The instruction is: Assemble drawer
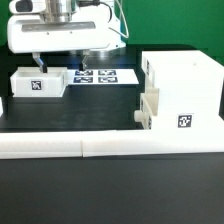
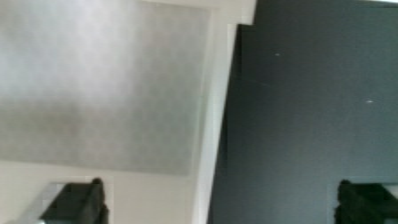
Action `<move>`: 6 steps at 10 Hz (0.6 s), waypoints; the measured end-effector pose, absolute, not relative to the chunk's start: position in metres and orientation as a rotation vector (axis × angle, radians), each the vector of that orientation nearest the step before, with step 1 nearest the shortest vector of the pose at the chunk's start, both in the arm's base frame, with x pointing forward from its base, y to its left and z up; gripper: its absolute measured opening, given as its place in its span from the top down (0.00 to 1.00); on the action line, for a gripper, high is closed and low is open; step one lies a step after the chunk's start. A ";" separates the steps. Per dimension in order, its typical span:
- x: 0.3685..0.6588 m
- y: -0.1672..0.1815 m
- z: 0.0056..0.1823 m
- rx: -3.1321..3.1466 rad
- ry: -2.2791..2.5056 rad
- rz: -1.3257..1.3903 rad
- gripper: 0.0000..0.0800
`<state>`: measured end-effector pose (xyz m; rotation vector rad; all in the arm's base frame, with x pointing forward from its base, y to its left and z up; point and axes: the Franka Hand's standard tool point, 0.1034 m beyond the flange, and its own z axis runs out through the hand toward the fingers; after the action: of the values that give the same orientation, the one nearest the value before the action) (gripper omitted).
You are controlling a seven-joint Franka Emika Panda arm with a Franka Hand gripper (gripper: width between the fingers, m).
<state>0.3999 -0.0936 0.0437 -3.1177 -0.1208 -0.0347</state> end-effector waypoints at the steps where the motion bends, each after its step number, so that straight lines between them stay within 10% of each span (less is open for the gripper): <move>1: 0.391 -0.093 0.039 -3.115 -0.101 -0.014 0.19; 6: 0.356 -0.094 0.007 -3.117 -0.064 0.027 0.19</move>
Offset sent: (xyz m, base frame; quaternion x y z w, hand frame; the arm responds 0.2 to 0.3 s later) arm -0.0293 0.0002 -0.0300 0.0101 -0.0014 0.0155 0.9998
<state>0.3557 -0.0942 0.0070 -3.1170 -0.0642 0.0271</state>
